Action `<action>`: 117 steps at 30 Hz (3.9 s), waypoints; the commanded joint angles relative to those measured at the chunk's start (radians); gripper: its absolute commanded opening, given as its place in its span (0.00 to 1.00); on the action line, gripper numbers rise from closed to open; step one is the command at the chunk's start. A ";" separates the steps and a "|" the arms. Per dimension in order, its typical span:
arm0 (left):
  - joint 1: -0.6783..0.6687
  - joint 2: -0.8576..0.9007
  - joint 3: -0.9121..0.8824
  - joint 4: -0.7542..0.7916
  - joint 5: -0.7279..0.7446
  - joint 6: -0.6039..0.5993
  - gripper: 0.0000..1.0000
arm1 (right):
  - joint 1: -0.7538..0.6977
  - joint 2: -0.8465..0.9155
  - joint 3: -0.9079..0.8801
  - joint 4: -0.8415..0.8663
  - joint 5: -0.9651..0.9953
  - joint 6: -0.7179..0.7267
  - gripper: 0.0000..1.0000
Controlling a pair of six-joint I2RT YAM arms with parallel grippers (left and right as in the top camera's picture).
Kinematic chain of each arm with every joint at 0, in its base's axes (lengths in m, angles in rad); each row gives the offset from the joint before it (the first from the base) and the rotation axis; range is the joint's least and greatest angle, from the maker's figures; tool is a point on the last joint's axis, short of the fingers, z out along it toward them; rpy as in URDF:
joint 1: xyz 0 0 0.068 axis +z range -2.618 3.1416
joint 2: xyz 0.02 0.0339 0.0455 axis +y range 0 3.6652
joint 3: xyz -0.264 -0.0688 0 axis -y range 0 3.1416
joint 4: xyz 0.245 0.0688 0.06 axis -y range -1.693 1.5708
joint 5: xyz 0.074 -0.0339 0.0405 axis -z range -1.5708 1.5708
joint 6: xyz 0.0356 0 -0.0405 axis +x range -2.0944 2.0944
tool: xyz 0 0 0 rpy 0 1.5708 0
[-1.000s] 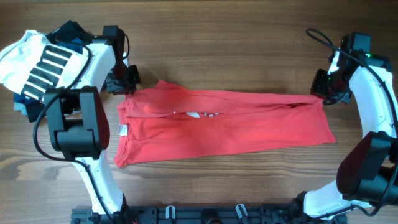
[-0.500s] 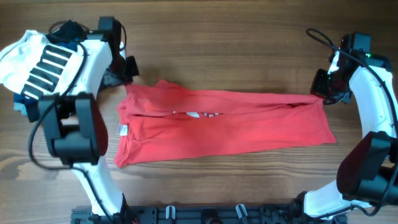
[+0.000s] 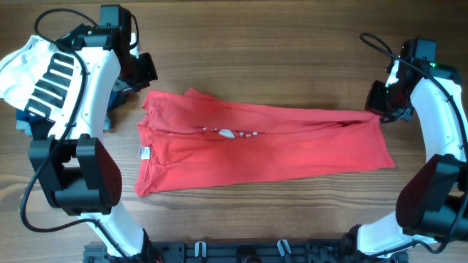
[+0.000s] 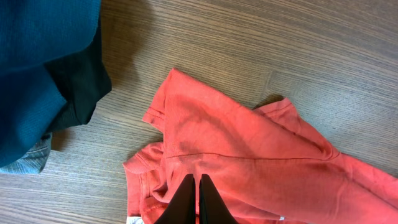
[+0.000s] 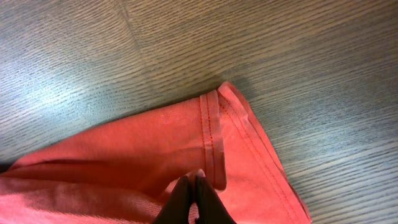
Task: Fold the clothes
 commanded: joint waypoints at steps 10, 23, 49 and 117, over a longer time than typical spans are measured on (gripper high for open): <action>0.023 0.114 -0.040 0.032 0.001 0.005 0.52 | -0.004 -0.021 0.000 0.002 0.024 0.018 0.04; 0.026 0.288 -0.040 0.124 0.040 0.005 0.58 | -0.004 -0.021 0.000 0.002 0.024 0.018 0.04; 0.026 0.134 0.012 0.131 0.117 0.043 0.04 | -0.004 -0.021 0.000 -0.002 0.024 0.018 0.04; -0.002 -0.235 -0.212 0.298 -0.086 -0.047 0.04 | -0.064 -0.126 0.000 0.424 0.152 0.123 0.04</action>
